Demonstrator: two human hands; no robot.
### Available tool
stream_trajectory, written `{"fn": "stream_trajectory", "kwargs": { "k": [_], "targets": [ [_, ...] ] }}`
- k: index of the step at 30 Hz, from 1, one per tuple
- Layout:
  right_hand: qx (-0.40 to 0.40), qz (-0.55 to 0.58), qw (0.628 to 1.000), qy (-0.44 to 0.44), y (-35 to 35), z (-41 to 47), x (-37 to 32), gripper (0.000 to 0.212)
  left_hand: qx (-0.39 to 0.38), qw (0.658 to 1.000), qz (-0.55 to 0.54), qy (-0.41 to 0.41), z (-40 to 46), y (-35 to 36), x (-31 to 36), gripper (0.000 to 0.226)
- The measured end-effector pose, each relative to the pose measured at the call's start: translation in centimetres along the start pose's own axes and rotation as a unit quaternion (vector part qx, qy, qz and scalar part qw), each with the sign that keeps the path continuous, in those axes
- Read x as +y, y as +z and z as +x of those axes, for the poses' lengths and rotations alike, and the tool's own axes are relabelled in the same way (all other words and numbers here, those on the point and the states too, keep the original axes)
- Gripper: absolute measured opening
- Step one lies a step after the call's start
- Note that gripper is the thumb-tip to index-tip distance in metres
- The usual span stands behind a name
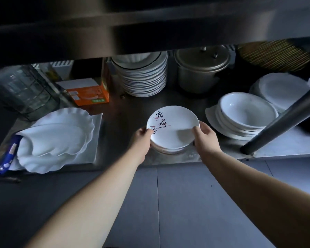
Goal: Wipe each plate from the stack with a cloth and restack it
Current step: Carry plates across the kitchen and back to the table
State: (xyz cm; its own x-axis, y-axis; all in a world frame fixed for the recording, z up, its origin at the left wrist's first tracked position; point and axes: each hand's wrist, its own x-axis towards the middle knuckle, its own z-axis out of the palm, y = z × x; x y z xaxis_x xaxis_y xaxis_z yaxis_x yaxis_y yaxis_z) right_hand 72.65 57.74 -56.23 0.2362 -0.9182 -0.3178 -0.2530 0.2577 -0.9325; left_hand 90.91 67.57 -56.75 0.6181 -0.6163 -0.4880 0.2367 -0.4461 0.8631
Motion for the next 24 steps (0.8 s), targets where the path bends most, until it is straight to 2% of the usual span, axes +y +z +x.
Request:
{"fn": "stream_trajectory", "kwargs": {
  "k": [5,12,24],
  "targets": [
    [0.004,-0.006,1.000,-0.008,2.0,3.7,-0.9,0.035,0.017,0.999,0.033,0.014,4.5,1.3,1.1,0.038],
    [-0.014,-0.031,0.999,-0.022,3.4,5.8,-0.3,0.035,0.038,0.998,0.055,0.018,6.7,2.0,0.5,0.034],
    [-0.052,0.006,0.999,-0.014,2.7,6.9,0.8,0.035,0.008,0.998,0.054,0.031,7.9,2.2,-0.1,0.036]
  ]
}}
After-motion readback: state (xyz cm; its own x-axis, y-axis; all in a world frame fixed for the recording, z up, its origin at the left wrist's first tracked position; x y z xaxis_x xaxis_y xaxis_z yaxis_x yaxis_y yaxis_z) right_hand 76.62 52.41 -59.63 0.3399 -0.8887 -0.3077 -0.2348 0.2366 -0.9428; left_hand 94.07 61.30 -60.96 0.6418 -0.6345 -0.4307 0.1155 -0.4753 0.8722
